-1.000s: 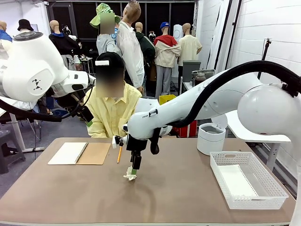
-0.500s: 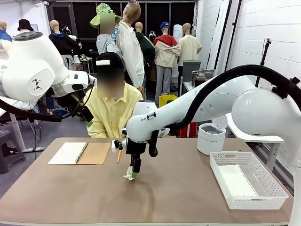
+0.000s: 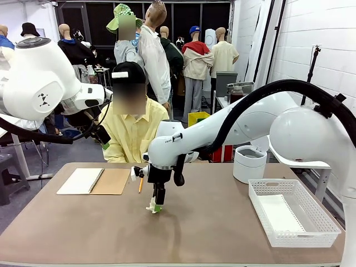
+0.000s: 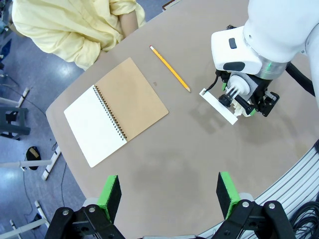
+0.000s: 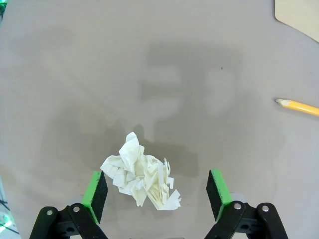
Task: Sort the paper based on its condition.
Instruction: If a person hands you a paper, place it in the Organizing basket , and if it's crumpled, put it in the Trash can.
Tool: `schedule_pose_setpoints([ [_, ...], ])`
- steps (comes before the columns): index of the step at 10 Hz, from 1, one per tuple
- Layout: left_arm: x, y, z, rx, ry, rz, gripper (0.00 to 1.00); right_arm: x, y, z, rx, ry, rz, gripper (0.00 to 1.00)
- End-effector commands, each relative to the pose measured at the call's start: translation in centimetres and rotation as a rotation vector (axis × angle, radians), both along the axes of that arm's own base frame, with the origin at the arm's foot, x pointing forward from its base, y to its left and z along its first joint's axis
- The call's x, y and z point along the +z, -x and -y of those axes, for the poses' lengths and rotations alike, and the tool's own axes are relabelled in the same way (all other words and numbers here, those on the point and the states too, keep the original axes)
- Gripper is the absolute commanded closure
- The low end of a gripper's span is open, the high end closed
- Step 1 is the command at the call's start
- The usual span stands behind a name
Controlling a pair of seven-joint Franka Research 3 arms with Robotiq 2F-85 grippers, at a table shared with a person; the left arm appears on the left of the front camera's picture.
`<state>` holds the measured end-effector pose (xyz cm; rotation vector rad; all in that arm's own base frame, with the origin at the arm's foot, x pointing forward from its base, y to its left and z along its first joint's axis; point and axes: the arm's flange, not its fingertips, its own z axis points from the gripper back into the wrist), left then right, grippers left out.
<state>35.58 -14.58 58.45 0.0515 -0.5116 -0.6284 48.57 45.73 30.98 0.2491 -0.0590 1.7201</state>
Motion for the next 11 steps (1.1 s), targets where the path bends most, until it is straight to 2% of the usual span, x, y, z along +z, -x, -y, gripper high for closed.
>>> schedule_pose_setpoints([
  [1,0.07,-0.02,-0.12,0.001,0.004,0.004,0.00,0.22,-0.34,-0.53,-0.007,0.021,-0.016,0.02],
  [2,0.07,-0.02,-0.12,0.001,0.004,0.004,0.00,0.16,-0.35,-0.59,-0.016,0.024,-0.019,0.22],
  [3,0.07,-0.02,-0.12,0.001,0.004,0.004,0.00,0.20,-0.40,-0.62,-0.023,0.024,-0.024,0.36],
  [5,0.07,-0.02,-0.12,0.001,0.004,0.004,0.00,0.13,-0.45,-0.61,-0.029,0.022,-0.035,0.76],
  [7,0.07,-0.02,-0.12,0.001,0.004,0.004,0.00,0.19,-0.52,-0.65,-0.038,0.016,-0.046,1.00],
  [11,0.07,-0.02,-0.12,0.001,0.004,0.004,0.00,0.26,-0.61,-0.48,-0.045,-0.027,-0.069,1.00],
])
